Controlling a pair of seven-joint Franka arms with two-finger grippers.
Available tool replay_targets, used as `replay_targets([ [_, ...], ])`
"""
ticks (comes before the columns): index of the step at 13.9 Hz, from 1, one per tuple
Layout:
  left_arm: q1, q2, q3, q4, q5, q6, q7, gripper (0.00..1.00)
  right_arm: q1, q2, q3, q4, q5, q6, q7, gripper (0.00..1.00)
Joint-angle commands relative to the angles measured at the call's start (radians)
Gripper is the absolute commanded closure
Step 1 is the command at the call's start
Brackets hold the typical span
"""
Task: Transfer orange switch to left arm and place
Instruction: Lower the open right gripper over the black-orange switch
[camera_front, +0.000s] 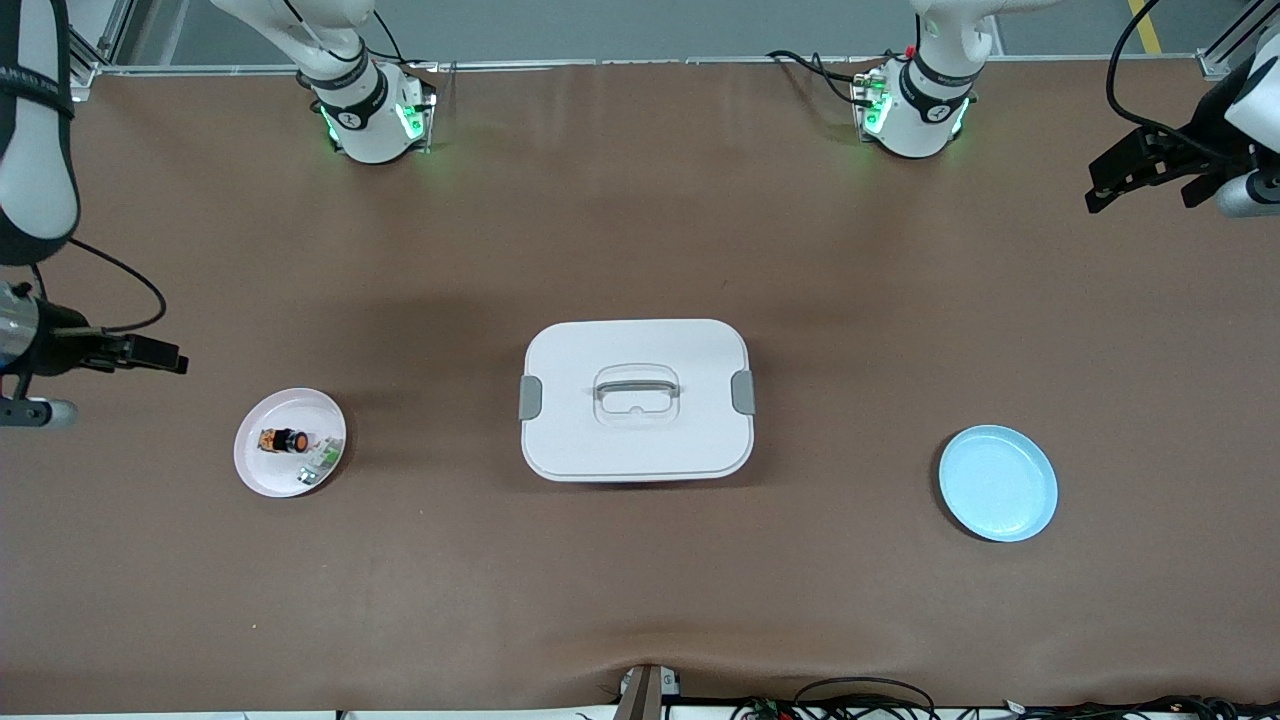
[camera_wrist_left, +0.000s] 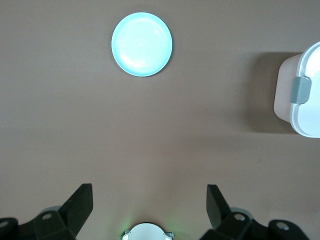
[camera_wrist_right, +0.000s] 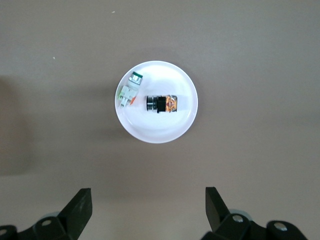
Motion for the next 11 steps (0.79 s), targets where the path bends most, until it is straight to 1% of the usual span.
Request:
replay_targets([
  [1, 0.004, -0.021, -0.005, -0.003, 0.018, -0.001, 0.008, 0.0, 0.006, 0.07, 0.005, 0.024, -0.009, 0.055, 0.007, 0.0],
  [5, 0.004, -0.018, -0.006, -0.005, 0.018, 0.001, 0.007, 0.0, -0.002, 0.136, 0.004, 0.009, -0.011, 0.162, 0.011, 0.0],
  [9, 0.004, -0.016, -0.006, -0.003, 0.008, 0.008, 0.001, 0.0, -0.006, 0.155, 0.001, -0.118, -0.009, 0.398, 0.025, 0.0],
  [11, 0.007, -0.019, -0.005, -0.003, 0.008, 0.007, 0.001, 0.0, -0.008, 0.19, 0.001, -0.127, -0.011, 0.442, 0.047, 0.0],
])
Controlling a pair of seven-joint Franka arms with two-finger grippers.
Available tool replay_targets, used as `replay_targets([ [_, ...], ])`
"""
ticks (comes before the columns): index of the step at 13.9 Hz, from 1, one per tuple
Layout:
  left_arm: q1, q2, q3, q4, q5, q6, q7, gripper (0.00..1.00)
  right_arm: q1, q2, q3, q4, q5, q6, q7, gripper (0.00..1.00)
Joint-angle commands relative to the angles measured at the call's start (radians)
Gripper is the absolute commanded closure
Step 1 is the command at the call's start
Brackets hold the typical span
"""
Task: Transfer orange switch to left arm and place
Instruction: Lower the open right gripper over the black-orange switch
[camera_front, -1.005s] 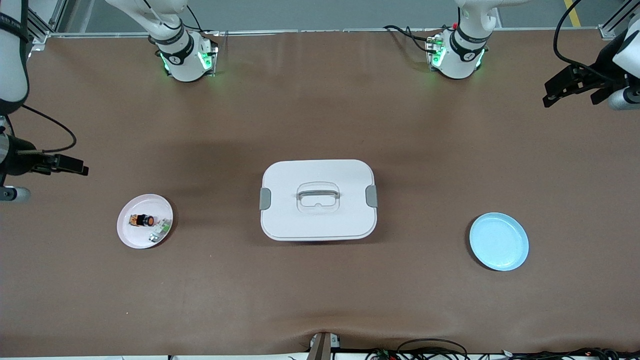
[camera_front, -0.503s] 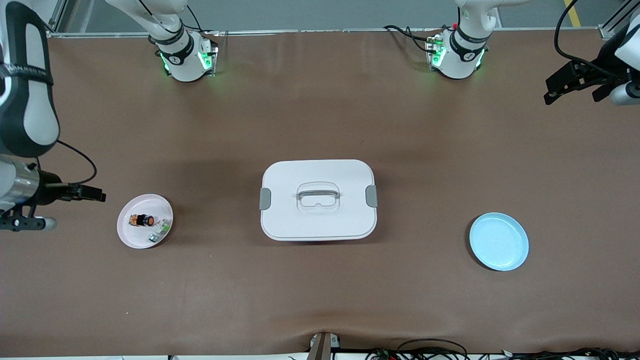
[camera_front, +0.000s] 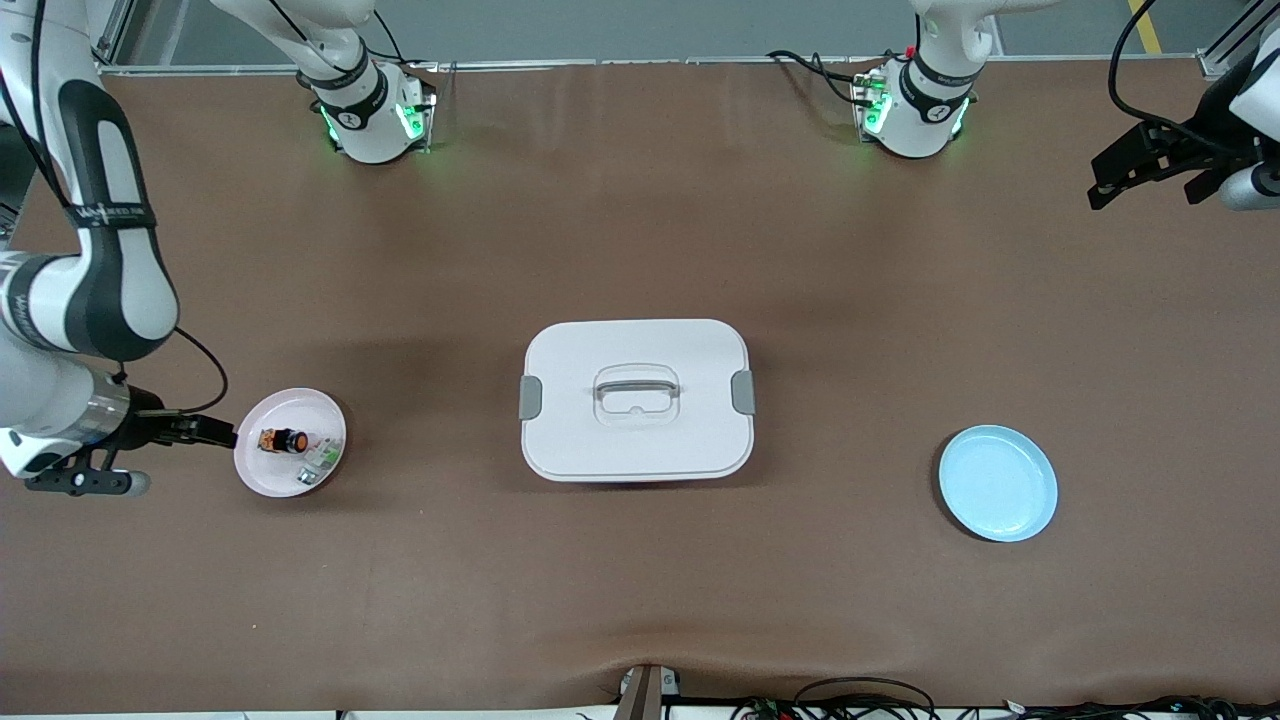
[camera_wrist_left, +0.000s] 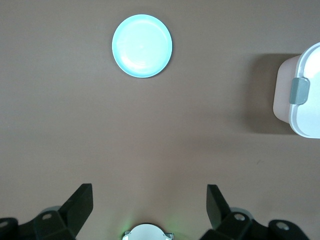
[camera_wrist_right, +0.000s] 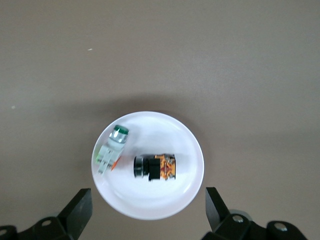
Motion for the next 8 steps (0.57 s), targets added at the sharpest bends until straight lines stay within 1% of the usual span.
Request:
replay_targets([
  [1, 0.007, -0.016, 0.0, -0.001, 0.006, 0.005, 0.001, 0.0, -0.009, 0.038, 0.007, -0.014, -0.011, 0.041, 0.032, 0.0],
  [3, 0.01, -0.016, 0.006, 0.004, 0.006, 0.005, 0.004, 0.0, 0.002, 0.062, 0.006, -0.012, -0.016, 0.071, 0.03, 0.0],
  [6, 0.018, -0.015, 0.011, -0.001, 0.008, 0.005, 0.015, 0.0, 0.006, 0.096, 0.007, -0.011, -0.09, 0.087, 0.033, 0.0],
  [8, 0.03, -0.018, 0.003, 0.002, 0.004, -0.001, 0.018, 0.0, 0.006, 0.113, 0.006, -0.011, -0.092, 0.085, 0.032, 0.0],
])
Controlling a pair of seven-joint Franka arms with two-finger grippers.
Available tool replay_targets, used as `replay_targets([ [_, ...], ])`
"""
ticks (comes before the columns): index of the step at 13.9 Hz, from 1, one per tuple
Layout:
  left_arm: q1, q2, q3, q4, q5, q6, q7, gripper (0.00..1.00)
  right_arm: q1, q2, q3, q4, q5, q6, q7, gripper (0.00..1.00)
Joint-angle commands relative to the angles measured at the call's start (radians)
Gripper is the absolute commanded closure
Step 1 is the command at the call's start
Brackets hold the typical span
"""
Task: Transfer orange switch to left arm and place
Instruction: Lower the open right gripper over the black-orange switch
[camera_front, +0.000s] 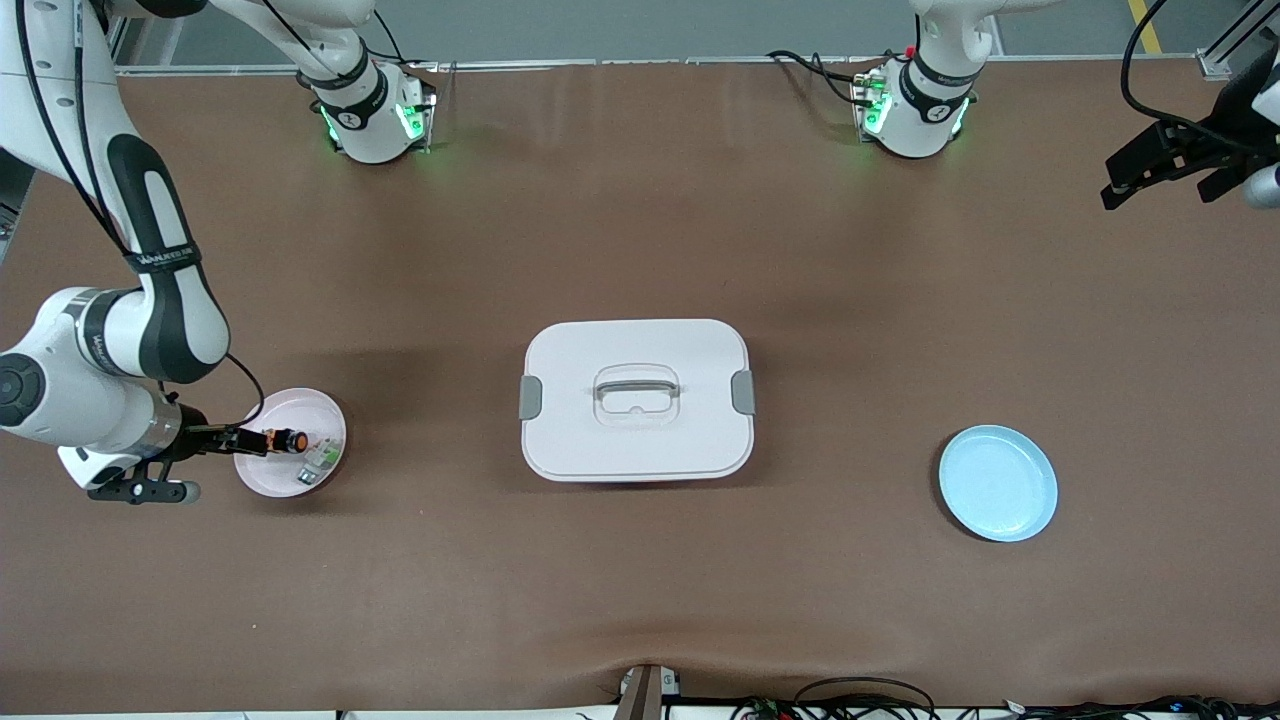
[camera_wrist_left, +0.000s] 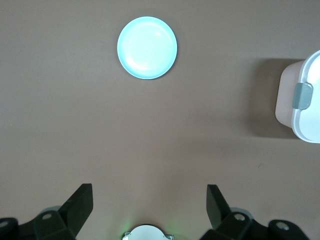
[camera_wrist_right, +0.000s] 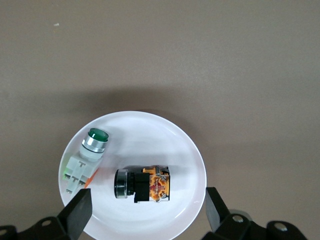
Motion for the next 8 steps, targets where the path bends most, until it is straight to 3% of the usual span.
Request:
replay_targets([
  [1, 0.008, -0.016, -0.016, 0.001, 0.004, -0.002, 0.01, 0.0, 0.002, 0.026, 0.003, 0.007, -0.022, 0.003, 0.023, 0.0],
  [8, 0.0, -0.002, -0.07, -0.001, 0.004, 0.004, -0.002, 0.0, 0.019, 0.057, 0.003, -0.001, -0.022, -0.003, 0.091, 0.0],
])
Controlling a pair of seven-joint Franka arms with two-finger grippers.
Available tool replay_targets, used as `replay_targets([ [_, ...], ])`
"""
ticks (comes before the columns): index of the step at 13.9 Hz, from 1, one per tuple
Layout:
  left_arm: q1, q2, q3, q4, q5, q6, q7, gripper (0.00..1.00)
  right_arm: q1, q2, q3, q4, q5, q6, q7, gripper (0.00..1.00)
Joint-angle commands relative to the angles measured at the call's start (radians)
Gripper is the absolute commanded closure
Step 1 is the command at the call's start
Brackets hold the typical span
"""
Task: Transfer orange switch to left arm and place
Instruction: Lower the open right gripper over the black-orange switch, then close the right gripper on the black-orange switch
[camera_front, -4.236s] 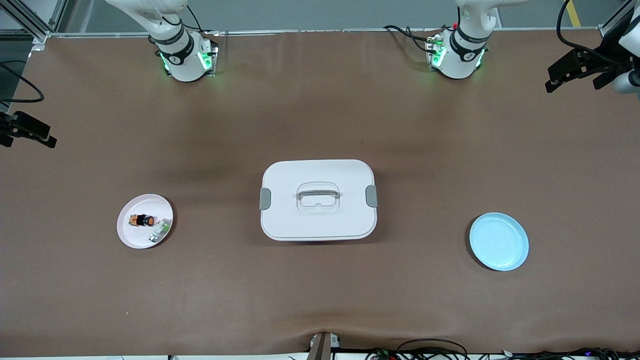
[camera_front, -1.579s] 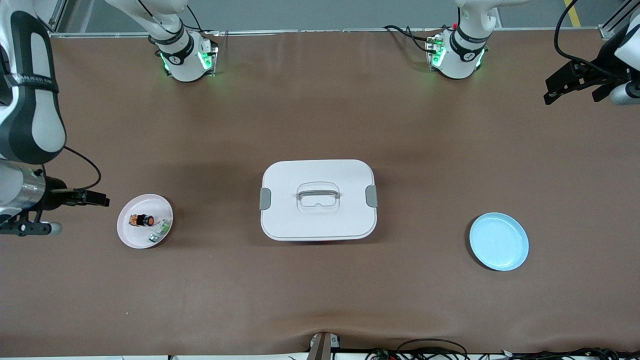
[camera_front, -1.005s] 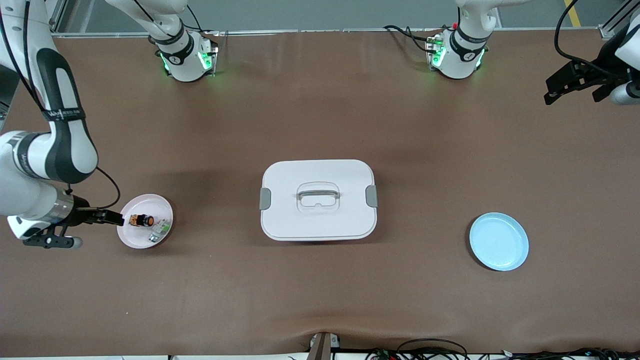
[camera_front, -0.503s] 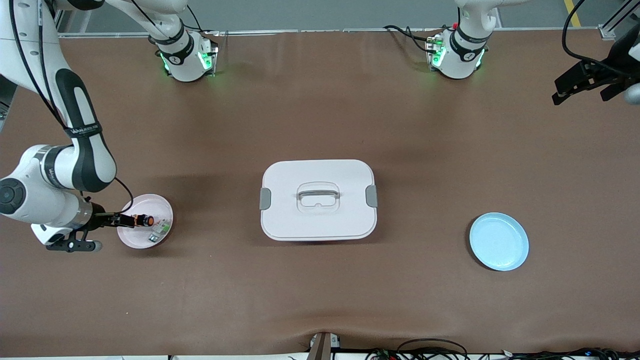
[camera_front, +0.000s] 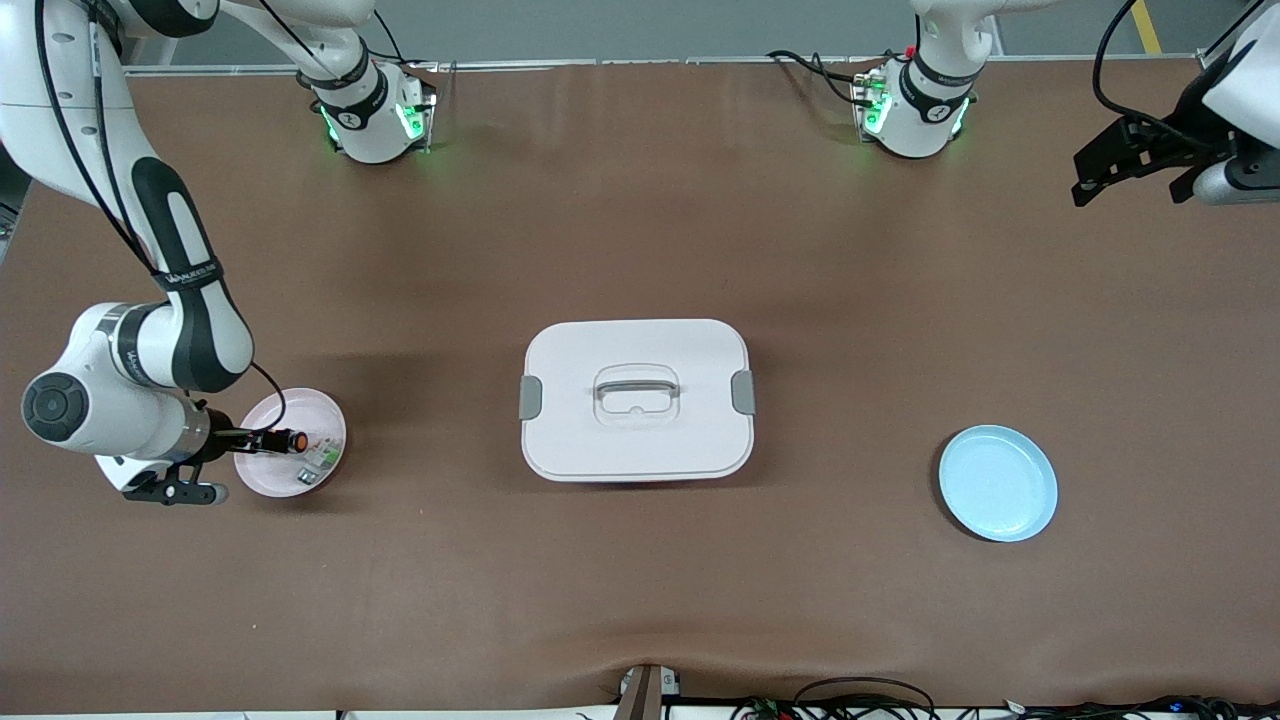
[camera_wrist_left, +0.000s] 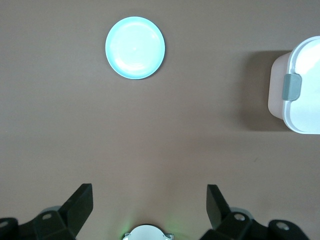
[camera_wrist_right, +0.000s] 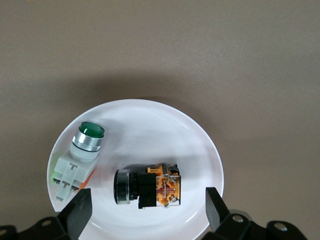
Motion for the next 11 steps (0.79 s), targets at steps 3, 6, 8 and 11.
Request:
replay_targets([
  [3, 0.006, -0.012, -0.033, 0.002, 0.006, 0.003, 0.008, 0.0, 0.006, 0.008, 0.002, -0.014, -0.013, -0.012, 0.037, 0.0],
  [6, 0.009, -0.016, -0.045, 0.011, 0.006, 0.003, 0.002, 0.0, 0.004, 0.017, 0.002, -0.031, -0.013, -0.005, 0.037, 0.0],
  [8, 0.011, -0.016, -0.045, 0.026, 0.006, 0.0, 0.002, 0.0, 0.006, 0.018, 0.002, -0.047, -0.013, 0.003, 0.037, 0.0],
  [11, 0.015, -0.015, -0.039, 0.025, 0.006, -0.002, 0.002, 0.0, 0.006, 0.029, 0.002, -0.05, -0.013, 0.006, 0.037, 0.0],
])
